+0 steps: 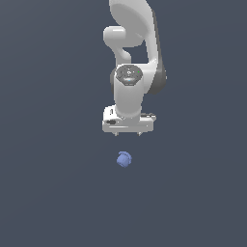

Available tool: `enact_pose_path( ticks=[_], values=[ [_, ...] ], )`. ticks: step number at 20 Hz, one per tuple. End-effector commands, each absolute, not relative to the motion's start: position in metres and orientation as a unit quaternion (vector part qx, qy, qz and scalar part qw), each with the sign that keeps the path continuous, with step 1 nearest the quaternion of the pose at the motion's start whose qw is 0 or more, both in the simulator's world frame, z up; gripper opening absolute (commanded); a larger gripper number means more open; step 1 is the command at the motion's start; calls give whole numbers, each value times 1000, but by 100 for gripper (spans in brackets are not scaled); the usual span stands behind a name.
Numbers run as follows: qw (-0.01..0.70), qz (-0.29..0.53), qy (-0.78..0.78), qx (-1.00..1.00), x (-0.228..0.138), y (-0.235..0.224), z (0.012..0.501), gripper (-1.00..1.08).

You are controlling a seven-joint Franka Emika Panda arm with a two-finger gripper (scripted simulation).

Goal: Pick up the object and move it to a goal position.

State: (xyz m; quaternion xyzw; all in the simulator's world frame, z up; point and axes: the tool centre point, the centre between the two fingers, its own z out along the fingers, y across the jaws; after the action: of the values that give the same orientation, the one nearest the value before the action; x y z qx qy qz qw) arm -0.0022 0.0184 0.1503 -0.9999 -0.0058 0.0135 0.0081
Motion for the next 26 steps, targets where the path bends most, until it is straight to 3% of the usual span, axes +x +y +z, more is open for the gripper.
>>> enact_pose_path(
  ticks=[1, 11, 26],
  values=[
    [8, 13, -6, -1000, -2, 18, 150, 100],
    [5, 2, -24, -1000, 5, 48, 158, 100],
    [6, 3, 53, -999, 22, 36, 140, 100]
  ],
)
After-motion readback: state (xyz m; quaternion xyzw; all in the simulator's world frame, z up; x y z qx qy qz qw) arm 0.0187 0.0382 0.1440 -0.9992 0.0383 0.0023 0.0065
